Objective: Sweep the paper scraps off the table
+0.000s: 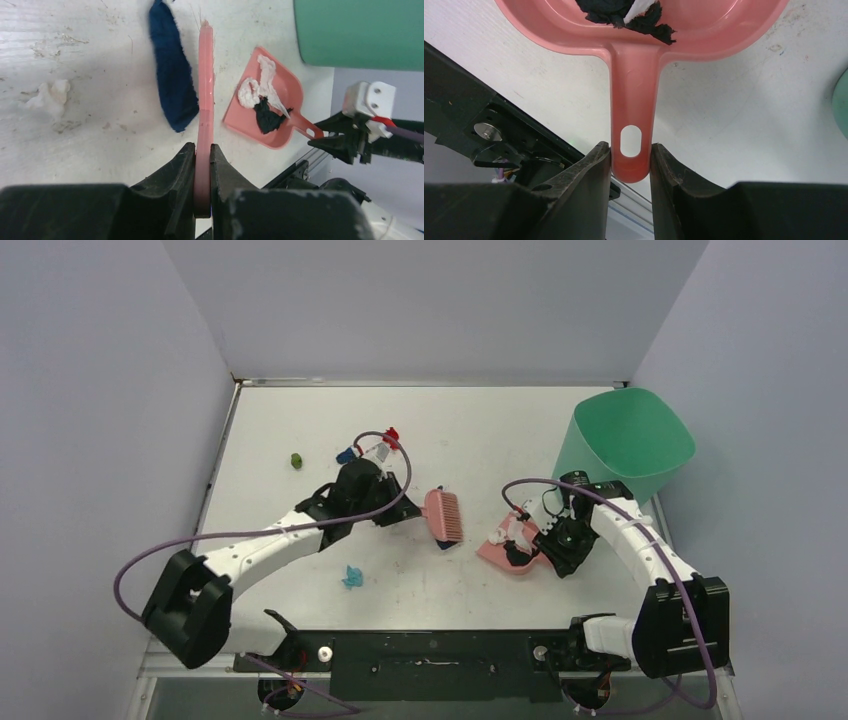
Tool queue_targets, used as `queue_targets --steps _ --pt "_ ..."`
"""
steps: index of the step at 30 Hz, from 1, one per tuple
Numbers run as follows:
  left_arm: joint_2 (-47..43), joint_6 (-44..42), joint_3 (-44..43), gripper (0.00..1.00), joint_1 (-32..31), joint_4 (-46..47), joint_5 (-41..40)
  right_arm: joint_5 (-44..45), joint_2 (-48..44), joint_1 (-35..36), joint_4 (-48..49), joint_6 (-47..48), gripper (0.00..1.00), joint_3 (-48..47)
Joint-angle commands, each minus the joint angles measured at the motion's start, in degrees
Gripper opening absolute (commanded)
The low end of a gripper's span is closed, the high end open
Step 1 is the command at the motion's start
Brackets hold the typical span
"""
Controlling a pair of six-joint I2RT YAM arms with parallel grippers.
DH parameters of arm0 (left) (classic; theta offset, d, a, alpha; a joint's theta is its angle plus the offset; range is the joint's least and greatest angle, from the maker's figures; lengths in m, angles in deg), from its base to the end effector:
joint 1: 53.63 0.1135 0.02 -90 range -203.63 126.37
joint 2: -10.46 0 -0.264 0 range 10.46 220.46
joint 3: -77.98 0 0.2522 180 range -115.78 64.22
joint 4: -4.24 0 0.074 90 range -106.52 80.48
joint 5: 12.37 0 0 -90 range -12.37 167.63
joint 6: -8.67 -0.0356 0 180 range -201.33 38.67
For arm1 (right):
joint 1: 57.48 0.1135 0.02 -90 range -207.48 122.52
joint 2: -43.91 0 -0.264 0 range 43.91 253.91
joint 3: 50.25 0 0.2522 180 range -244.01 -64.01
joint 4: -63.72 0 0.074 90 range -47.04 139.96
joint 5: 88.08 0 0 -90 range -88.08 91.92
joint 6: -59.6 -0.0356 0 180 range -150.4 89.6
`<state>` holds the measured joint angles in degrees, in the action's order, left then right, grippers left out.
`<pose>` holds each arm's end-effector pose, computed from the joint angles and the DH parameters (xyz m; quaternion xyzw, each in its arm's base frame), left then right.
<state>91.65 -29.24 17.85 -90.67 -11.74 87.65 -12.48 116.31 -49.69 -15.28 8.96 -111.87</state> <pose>0.2373 -0.1868 0.2181 -0.0782 0.8891 -0.3674 0.2616 0.1854 0.0343 0.2095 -0.3970 0.9092 0.1201 0.0359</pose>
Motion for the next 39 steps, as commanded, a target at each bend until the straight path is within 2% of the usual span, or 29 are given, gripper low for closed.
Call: queue_targets --steps 1,4,8,12,17,21,25,39 --pt "-11.6 -4.9 -1.8 0.00 -0.1 -8.5 -3.7 0.1 -3.0 -0.5 -2.2 2.2 0.05 -0.3" --pt "-15.6 -7.9 -7.2 0.00 -0.4 -15.5 -5.2 -0.1 -3.4 -0.4 -4.0 3.6 0.05 -1.3" --pt "-15.7 -15.8 -16.8 0.00 -0.9 -28.4 -13.9 1.2 -3.0 -0.3 -5.7 5.2 0.05 -2.8" --pt "-8.4 -25.6 -28.6 0.00 -0.8 -42.2 -25.0 1.7 -2.2 0.0 -6.8 6.8 0.05 -3.6" --pt "4.6 -30.8 -37.6 0.00 -1.4 -51.3 -29.7 1.8 -0.7 1.5 -6.9 6.3 0.05 -4.5" --pt "13.8 -32.3 -43.2 0.00 -2.7 -54.5 -26.9 1.7 0.8 4.4 -7.5 5.0 0.05 -5.3" --pt "20.2 -32.6 -46.0 0.00 -3.8 -54.1 -19.6 2.0 1.5 8.2 -5.8 2.1 0.05 -5.1" --pt "20.4 -27.1 -42.6 0.00 -6.8 -40.9 2.9 -0.9 7.2 9.7 0.3 0.6 0.05 -5.3"
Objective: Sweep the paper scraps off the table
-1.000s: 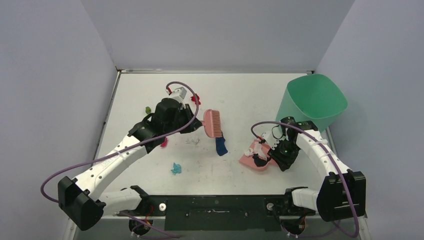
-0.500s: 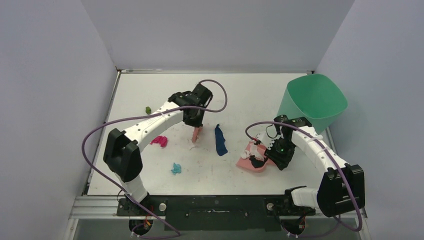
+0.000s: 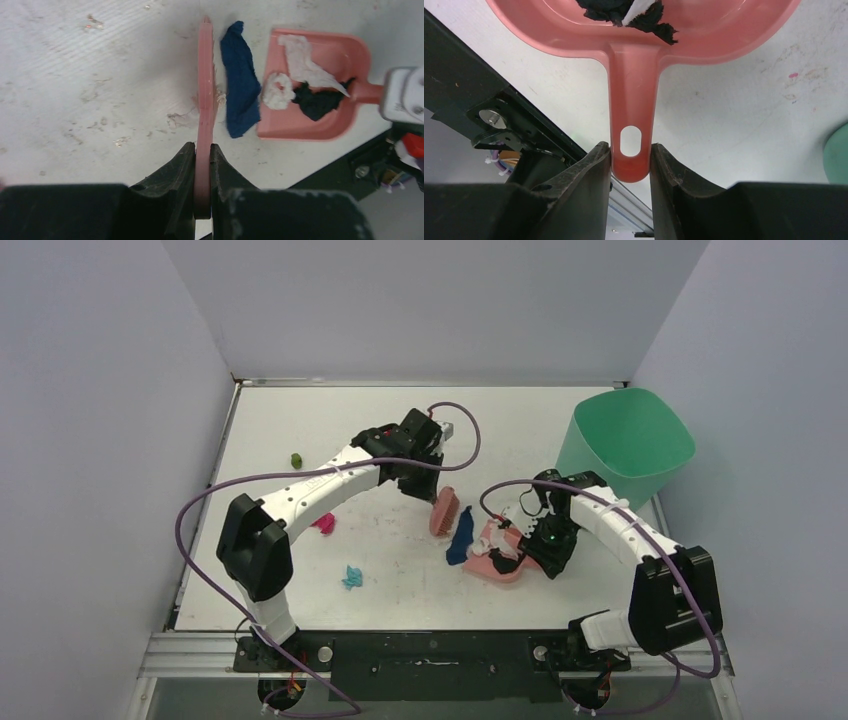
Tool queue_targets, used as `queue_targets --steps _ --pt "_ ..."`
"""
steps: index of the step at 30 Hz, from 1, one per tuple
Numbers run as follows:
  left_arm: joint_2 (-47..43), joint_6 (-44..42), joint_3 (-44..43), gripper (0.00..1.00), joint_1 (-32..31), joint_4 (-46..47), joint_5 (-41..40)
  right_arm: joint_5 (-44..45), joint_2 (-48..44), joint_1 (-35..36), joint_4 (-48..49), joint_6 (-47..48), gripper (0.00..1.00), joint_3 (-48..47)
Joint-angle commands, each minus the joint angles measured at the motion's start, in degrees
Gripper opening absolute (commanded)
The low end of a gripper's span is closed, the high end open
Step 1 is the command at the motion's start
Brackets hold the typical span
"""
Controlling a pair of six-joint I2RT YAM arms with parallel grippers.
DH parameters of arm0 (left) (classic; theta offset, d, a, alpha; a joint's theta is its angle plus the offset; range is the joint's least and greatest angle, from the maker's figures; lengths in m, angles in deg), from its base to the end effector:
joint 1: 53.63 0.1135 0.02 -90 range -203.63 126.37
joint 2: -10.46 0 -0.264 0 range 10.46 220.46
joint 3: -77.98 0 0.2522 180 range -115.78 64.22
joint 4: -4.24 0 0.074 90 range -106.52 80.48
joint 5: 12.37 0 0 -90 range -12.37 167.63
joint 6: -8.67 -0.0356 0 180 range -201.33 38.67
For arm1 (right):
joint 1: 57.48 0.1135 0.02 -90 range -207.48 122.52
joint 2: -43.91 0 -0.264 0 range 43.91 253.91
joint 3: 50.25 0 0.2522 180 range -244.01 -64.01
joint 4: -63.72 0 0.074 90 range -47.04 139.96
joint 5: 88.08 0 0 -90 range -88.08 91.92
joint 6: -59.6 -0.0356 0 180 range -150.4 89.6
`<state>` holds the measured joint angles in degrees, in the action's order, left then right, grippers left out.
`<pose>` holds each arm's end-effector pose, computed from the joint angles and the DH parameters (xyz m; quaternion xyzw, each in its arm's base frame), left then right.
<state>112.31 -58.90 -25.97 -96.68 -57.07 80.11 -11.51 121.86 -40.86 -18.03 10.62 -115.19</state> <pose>0.2783 -0.2621 0.2870 0.1782 0.9473 -0.1611 0.2120 0.1908 0.0656 0.2067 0.4741 -0.8717 -0.1229 0.0156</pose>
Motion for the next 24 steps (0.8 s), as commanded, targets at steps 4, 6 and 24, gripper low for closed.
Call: queue_targets --steps 4,6,24 --pt "-1.9 3.5 1.3 0.00 -1.0 5.8 13.3 -3.0 3.7 1.5 5.2 -2.0 0.05 -2.3" --pt "-4.0 3.8 1.4 0.00 -1.0 6.4 13.3 -3.3 4.1 1.7 6.3 -2.2 0.05 -2.1" --pt "-24.8 3.5 8.5 0.00 4.9 9.7 5.4 -7.0 -3.2 1.8 12.9 -0.2 0.05 0.8"
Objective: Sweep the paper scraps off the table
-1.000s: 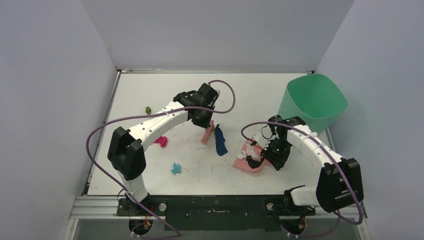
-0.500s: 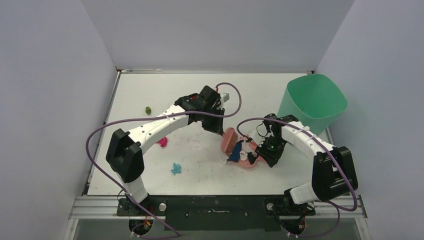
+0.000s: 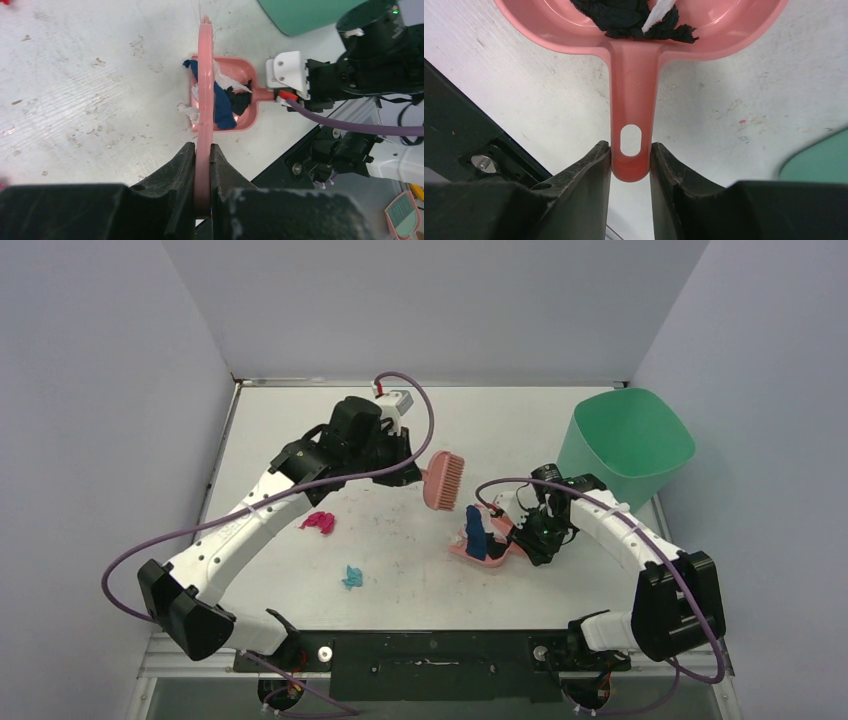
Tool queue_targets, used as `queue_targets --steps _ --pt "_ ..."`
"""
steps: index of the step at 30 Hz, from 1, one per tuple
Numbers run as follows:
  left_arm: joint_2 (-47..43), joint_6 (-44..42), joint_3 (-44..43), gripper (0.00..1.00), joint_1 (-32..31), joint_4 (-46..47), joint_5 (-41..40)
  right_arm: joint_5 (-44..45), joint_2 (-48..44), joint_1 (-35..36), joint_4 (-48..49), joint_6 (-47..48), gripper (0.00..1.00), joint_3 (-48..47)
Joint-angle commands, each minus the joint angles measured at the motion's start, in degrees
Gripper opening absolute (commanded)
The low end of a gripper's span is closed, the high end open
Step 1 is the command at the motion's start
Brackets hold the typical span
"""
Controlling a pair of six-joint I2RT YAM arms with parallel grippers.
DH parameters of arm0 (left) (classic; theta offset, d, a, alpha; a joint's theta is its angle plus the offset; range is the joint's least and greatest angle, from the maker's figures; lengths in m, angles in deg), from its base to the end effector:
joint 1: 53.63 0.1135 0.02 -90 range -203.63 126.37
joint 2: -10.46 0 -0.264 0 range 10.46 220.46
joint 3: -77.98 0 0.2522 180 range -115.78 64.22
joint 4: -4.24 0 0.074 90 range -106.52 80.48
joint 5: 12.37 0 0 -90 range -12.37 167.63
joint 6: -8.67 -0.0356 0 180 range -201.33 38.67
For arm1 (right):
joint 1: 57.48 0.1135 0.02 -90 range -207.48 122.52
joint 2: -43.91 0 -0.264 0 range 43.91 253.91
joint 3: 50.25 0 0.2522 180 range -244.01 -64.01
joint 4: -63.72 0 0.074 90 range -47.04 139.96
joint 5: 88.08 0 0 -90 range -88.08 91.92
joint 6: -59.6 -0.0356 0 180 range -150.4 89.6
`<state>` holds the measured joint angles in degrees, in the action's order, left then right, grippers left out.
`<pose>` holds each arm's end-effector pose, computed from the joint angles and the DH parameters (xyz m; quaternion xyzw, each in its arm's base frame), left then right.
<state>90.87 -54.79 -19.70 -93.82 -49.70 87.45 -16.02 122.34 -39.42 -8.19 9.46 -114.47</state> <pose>0.2286 -0.2010 0.3835 0.1439 0.8795 -0.3098 0.3314 0.2047 0.0783 0.2026 -0.4826 0.8612 0.1467 0.0623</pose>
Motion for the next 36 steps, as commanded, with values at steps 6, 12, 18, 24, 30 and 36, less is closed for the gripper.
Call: queue_targets --steps 6,12,18,24,30,36 --pt "-8.4 -1.9 6.4 0.00 4.8 1.6 -6.2 -3.3 -4.2 0.3 3.3 0.7 0.05 -1.1" --pt "-13.6 -3.9 14.6 0.00 7.3 3.3 -13.7 -3.6 -6.4 0.3 2.0 0.3 0.05 -3.3" --pt "-17.5 -5.1 22.5 0.00 9.2 7.5 -14.7 -2.7 -8.8 0.4 -1.3 0.5 0.05 -7.2" --pt "-20.4 -6.6 28.3 0.00 10.7 11.7 -14.7 -1.7 -9.9 0.4 -4.6 1.0 0.05 -10.8" --pt "-23.3 -6.3 33.5 0.00 12.4 15.5 -13.2 -0.8 -9.6 0.1 -8.4 2.0 0.05 -15.4" --pt "-23.0 -6.6 34.4 0.00 13.1 15.6 -12.9 -1.6 -8.5 -0.4 -7.4 2.8 0.05 -16.6"
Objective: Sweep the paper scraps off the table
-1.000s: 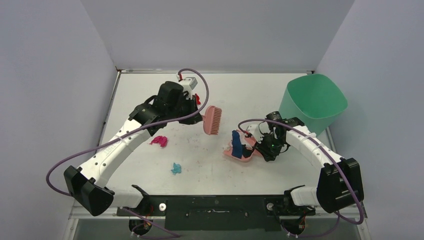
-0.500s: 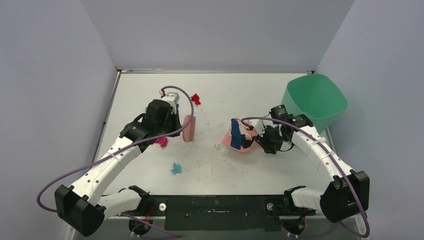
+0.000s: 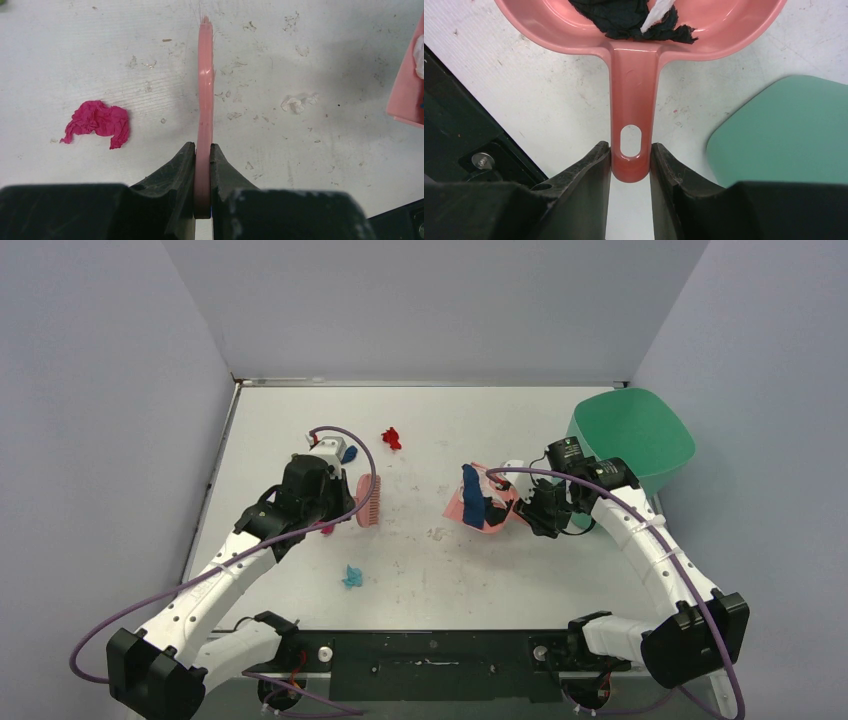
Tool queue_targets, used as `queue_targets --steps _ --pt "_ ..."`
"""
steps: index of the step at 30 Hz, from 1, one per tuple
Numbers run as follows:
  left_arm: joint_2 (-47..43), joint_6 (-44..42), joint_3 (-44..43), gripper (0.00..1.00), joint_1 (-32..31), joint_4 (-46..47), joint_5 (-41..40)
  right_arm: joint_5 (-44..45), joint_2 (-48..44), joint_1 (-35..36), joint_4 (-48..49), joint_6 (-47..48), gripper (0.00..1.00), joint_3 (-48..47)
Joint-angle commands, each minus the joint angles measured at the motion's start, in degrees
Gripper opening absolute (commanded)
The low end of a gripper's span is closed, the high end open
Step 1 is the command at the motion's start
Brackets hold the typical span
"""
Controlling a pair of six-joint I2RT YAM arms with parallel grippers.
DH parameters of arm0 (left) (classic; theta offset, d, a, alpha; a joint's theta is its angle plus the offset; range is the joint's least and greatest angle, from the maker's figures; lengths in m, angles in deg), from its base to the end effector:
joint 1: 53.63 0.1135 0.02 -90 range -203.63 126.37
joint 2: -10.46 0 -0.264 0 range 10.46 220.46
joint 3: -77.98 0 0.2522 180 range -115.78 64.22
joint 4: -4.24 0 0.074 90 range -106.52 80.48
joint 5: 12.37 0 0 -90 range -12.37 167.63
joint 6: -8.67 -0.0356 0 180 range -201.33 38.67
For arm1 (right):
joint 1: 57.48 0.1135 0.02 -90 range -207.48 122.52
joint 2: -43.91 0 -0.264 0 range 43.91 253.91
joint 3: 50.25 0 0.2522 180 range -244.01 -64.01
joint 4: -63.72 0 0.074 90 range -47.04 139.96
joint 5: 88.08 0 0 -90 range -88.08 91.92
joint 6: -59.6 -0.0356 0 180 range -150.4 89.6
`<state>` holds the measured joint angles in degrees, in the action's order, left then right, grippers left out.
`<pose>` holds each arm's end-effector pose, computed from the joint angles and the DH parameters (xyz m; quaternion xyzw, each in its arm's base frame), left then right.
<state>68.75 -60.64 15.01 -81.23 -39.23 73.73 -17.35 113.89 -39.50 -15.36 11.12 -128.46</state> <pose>0.1943 -0.0988 0.2901 0.0396 0.9005 -0.1487 0.4067 0.2004 0.0774 0.2960 -0.5066 0.8302 0.1281 0.1942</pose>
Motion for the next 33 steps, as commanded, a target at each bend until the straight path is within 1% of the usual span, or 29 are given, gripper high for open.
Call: queue_targets --steps 1,10,16,20,24,33 --pt "-0.7 -0.9 -0.3 0.00 0.6 4.9 0.6 -0.4 0.5 -0.3 -0.4 1.1 0.05 -3.7" --pt "1.0 -1.6 -0.4 0.00 0.7 4.1 -0.4 -2.5 4.1 -1.0 -2.0 2.9 0.05 -11.8" --pt "0.5 -1.8 0.1 0.00 1.0 4.6 -1.0 -5.7 7.4 -4.4 -6.2 4.7 0.05 -19.3" --pt "1.3 -1.9 -0.2 0.00 1.3 4.3 -0.8 -7.9 8.0 -7.1 -7.8 2.8 0.05 -23.3" --pt "1.8 -1.9 -0.4 0.00 1.4 4.1 -0.2 -9.2 7.1 -8.2 -8.5 0.9 0.05 -27.1" --pt "1.9 -2.1 -0.3 0.00 1.8 4.3 0.8 -9.5 5.1 -10.3 -4.9 -7.7 0.05 -31.4"
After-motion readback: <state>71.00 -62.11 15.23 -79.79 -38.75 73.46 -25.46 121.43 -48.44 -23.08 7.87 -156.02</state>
